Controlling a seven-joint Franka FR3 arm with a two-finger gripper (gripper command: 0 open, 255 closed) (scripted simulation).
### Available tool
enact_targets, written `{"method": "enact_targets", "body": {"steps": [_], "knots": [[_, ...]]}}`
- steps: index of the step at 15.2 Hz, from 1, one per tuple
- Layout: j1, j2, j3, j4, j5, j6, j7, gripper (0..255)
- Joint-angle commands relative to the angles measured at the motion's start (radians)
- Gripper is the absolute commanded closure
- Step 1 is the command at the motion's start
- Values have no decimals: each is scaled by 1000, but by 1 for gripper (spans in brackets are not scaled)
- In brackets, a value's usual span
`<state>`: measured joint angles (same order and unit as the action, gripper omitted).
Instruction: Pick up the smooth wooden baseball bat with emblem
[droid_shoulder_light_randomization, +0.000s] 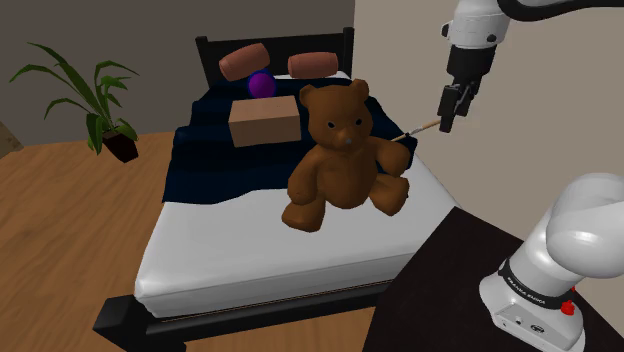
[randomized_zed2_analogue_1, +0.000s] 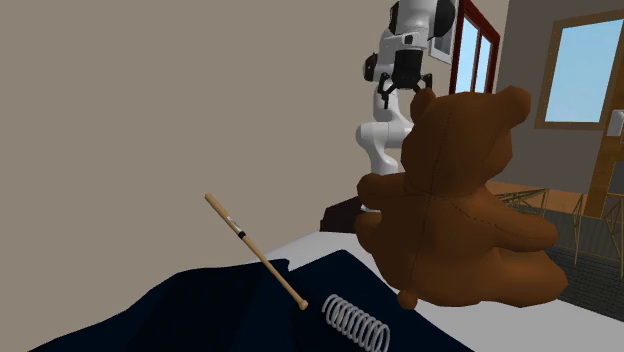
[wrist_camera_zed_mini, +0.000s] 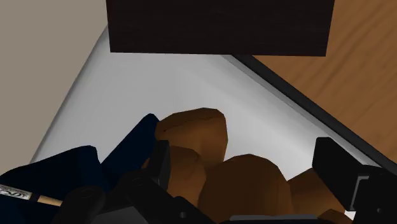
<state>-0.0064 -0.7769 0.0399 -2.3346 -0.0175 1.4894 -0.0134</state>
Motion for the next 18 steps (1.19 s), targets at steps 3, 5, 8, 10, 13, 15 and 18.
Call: {"method": "enact_targets", "body": {"steps": [3,5,8,10,13,15,18], "knots": [[-3,31,-45,-6,-35,22,-76,0],[-7,69,-90,-7,-69,47,-150,0],[-12,138,-153,3,-116,86,-260,0],[-14,191,-194,17,-143,114,-332,0],[-17,280,-251,48,-177,156,-438,0],[-18,345,-287,76,-194,184,-508,0],[-19,451,-336,127,-210,226,-613,0]]}}
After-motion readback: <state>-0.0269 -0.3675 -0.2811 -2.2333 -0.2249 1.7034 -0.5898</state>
